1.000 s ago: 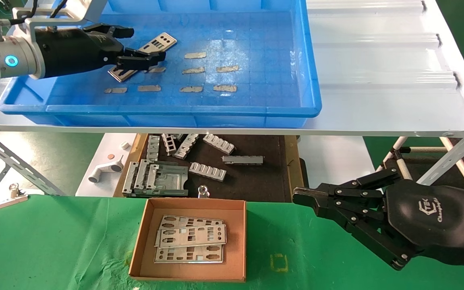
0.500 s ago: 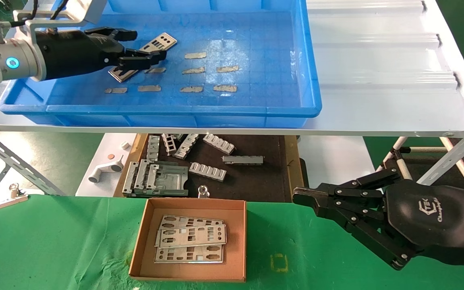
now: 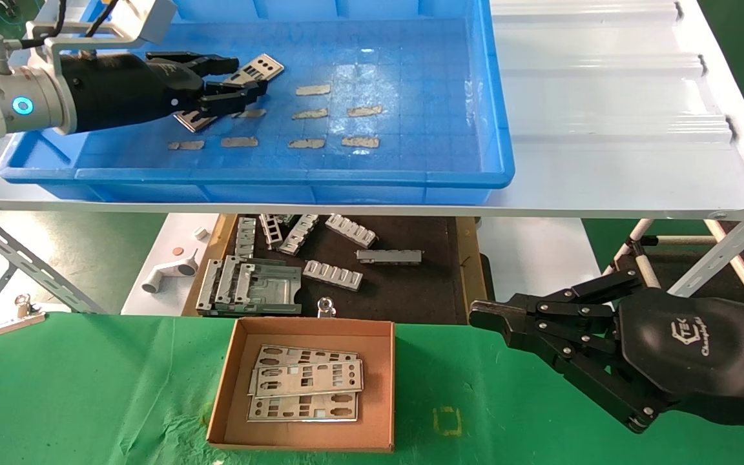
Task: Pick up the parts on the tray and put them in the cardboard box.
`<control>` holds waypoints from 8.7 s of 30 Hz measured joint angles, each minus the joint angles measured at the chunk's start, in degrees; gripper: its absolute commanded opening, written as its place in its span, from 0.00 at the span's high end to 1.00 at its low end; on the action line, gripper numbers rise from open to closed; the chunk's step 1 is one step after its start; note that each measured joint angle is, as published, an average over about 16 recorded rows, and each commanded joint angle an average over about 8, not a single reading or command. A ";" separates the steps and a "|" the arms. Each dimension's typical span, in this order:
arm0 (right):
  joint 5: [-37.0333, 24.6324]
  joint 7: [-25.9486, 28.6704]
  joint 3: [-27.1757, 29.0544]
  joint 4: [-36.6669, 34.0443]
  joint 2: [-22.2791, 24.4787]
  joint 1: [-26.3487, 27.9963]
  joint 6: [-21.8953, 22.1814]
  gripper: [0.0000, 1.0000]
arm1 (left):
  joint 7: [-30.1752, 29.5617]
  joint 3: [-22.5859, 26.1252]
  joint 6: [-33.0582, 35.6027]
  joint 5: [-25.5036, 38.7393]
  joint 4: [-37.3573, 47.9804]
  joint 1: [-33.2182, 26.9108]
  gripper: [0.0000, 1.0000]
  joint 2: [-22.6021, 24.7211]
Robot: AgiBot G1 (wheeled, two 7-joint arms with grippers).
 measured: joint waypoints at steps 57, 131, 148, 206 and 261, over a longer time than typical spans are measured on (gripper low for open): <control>0.00 0.00 0.00 0.00 0.00 0.00 0.00 1.00 | 0.58 16.55 31.53 -26.58 -51.96 6.62 1.00 -25.33; 0.00 0.00 0.01 -0.01 0.01 -0.02 0.02 0.80 | 7.73 33.35 17.63 -20.95 -36.68 23.22 0.00 -11.25; 0.00 0.00 0.01 -0.01 0.01 -0.01 0.01 0.12 | 5.47 29.17 18.30 -22.16 -39.95 25.55 0.00 -12.80; 0.00 0.00 0.01 -0.02 0.01 -0.02 0.03 0.00 | -17.91 -14.70 25.66 -34.98 -73.35 50.56 0.00 -28.70; 0.01 0.00 0.01 -0.03 0.01 -0.03 0.03 0.00 | -17.91 -14.48 25.56 -34.86 -73.18 50.46 0.00 -28.61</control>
